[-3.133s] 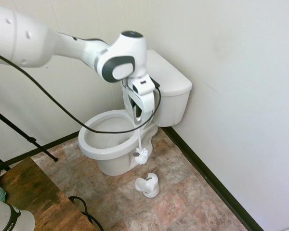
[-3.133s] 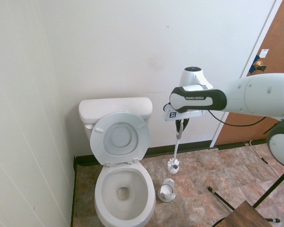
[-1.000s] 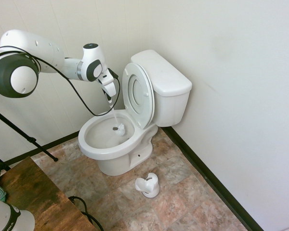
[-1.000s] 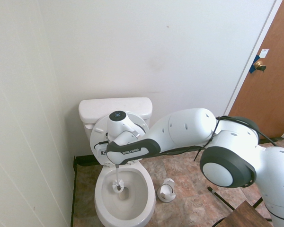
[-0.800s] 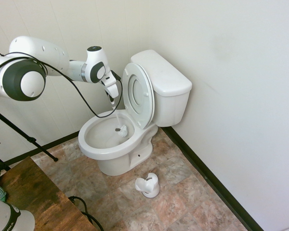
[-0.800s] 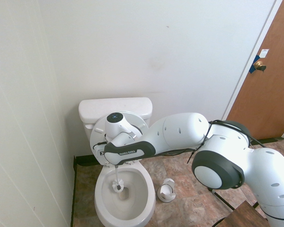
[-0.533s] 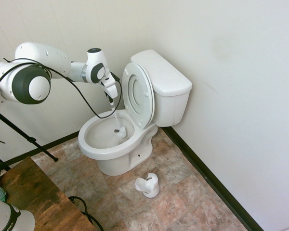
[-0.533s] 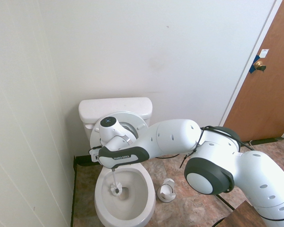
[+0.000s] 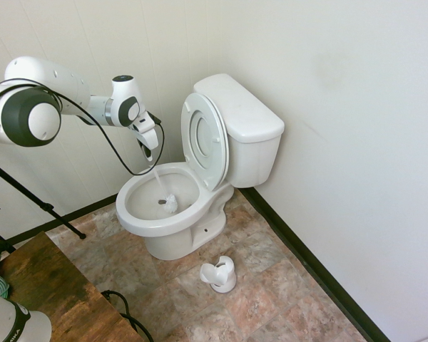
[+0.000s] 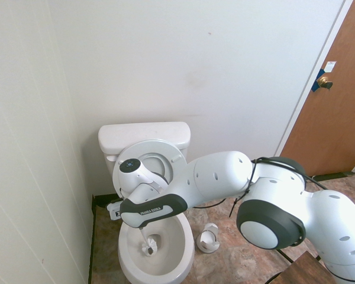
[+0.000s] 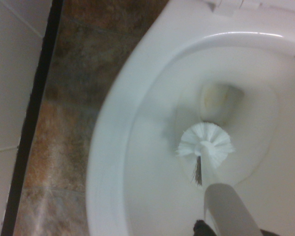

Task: Clean the toilet

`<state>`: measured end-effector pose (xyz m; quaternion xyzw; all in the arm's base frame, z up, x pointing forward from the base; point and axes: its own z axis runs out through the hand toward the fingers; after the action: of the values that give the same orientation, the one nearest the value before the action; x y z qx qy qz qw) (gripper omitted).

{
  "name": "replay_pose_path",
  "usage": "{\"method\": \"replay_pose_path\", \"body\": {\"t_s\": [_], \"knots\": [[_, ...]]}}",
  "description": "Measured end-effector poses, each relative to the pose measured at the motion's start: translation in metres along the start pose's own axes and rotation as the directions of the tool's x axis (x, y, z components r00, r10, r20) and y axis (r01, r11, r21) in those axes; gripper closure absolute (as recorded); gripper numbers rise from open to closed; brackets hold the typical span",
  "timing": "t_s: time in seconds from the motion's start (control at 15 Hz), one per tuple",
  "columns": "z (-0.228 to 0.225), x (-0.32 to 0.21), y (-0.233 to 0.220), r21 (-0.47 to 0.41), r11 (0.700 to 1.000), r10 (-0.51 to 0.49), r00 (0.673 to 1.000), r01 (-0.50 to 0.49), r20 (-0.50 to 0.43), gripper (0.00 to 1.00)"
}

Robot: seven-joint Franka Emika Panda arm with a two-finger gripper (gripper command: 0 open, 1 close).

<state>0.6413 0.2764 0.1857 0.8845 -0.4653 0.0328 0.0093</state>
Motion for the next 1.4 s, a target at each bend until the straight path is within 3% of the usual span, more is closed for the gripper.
{"method": "replay_pose_path", "body": {"t_s": [0.53, 0.87, 1.13, 1.4], "knots": [[-0.003, 0.047, 0.099, -0.026, 0.997, 0.079, 0.996, -0.077, 0.044, 1.00], [-0.003, 0.101, 0.127, -0.032, 0.988, 0.155, 0.987, -0.154, 0.038, 1.00], [-0.005, 0.141, 0.117, -0.010, 0.980, 0.200, 0.980, -0.200, 0.020, 1.00], [-0.002, 0.162, 0.076, -0.008, 0.978, 0.207, 0.978, -0.207, 0.007, 1.00]]}}
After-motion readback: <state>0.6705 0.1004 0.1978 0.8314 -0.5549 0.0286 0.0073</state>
